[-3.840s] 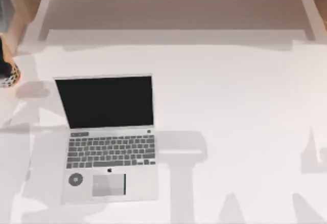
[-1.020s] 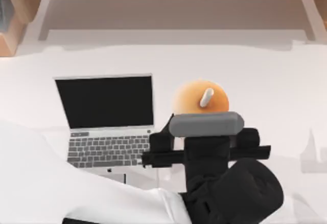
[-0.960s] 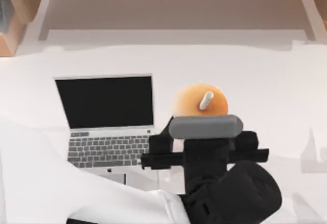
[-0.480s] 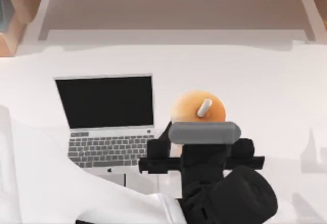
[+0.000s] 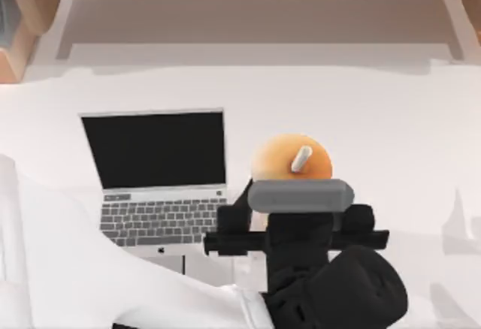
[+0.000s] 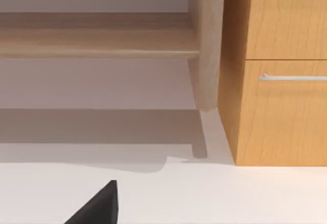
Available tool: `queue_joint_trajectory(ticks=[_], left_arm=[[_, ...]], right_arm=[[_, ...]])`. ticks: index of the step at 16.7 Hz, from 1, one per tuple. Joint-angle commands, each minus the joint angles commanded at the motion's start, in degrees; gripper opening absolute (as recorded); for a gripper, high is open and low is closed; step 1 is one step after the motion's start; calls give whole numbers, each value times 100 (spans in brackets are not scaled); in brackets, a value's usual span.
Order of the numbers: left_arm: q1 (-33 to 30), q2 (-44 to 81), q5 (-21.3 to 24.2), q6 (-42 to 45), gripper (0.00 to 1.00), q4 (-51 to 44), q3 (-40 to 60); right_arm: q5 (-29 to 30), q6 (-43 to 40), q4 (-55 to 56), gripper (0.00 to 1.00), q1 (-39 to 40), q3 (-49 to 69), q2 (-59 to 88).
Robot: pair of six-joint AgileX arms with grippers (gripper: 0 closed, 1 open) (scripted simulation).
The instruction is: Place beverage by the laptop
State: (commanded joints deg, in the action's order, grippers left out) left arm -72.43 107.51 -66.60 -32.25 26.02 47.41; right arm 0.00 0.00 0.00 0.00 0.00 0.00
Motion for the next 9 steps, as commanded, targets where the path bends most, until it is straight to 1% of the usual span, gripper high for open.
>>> queue_joint_trajectory(ticks=[3,4,9], left_arm=[[0,0,0,0,98,0,0],[0,0,0,0,100,0,0],[0,0,0,0,100,0,0]], right_arm=[[0,0,0,100,0,0,0],[0,0,0,100,0,0,0],[0,0,0,100,0,0,0]])
